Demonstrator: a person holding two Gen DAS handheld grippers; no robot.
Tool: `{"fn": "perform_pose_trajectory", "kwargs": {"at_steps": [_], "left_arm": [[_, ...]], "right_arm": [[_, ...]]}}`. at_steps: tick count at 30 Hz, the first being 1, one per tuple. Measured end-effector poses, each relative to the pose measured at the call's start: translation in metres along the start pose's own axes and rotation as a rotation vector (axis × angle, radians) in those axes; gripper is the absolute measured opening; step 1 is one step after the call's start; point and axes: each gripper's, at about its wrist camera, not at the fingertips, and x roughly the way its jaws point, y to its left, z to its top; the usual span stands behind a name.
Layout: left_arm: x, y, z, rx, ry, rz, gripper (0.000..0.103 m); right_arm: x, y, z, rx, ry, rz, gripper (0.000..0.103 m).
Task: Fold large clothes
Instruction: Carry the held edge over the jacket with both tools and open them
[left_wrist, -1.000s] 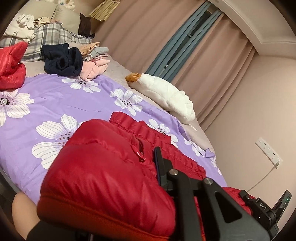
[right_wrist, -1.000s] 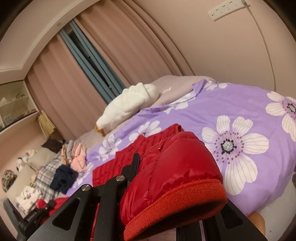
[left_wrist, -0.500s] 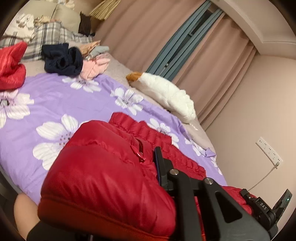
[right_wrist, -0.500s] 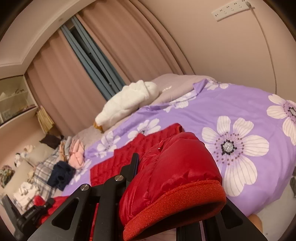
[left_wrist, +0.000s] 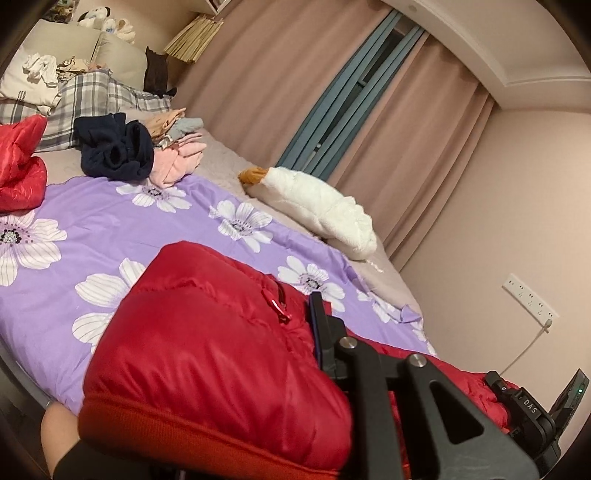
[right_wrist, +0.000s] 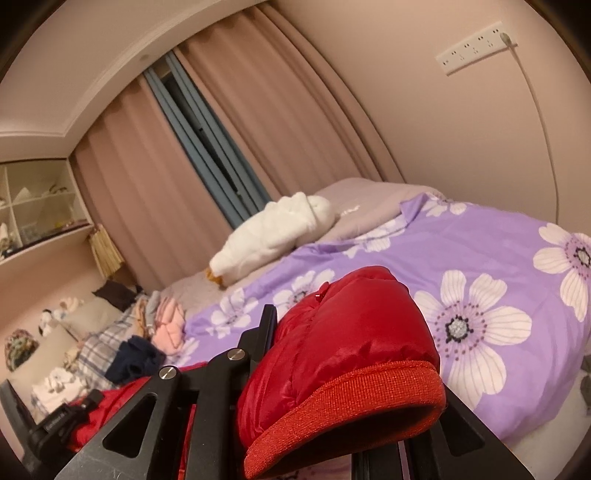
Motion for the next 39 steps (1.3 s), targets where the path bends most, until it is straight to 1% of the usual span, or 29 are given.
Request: {"fn": "perform_pose_trajectory", "kwargs": {"at_steps": [3, 9, 14, 18, 25, 30, 33, 36, 39], "left_arm": [[0.004, 0.002, 0.0, -0.007, 0.017, 0.008, 0.016], [0.008, 0.001, -0.002, 0.01, 0.019, 0.036, 0.017], [0.004, 0.0, 0.0, 0.006, 0.015, 0.028, 0.017], [-0.006, -0.002, 0.002, 0.014, -0.009, 0.02, 0.017], [-0.03, -0.005, 0.006, 0.008, -0.041, -0.011, 0.016], [-0.044, -0.008, 0.009, 0.023, -0.082, -0.025, 0.019], [-0.032, -0.003, 0.007, 0.006, -0.045, -0.002, 0.019], [-0.02, 0.003, 0.005, -0.001, -0.011, 0.022, 0.019], [-0.009, 0.005, 0.003, 0.003, 0.004, 0.038, 0.019]], "right_arm": [[0.006, 0.0, -0.002, -0.003, 0.021, -0.011, 0.018], [0.01, 0.001, -0.004, -0.016, 0.034, -0.02, 0.018], [0.011, 0.002, -0.004, -0.013, 0.035, -0.02, 0.018], [0.006, 0.005, -0.003, -0.015, 0.018, -0.013, 0.018], [-0.016, 0.012, -0.001, -0.028, -0.024, 0.005, 0.018], [-0.03, 0.019, 0.002, -0.047, -0.065, 0.028, 0.018], [-0.026, 0.02, 0.003, -0.051, -0.07, 0.028, 0.018], [-0.013, 0.017, -0.001, -0.048, -0.033, 0.005, 0.018], [-0.005, 0.014, -0.005, -0.047, -0.008, -0.01, 0.018]]}}
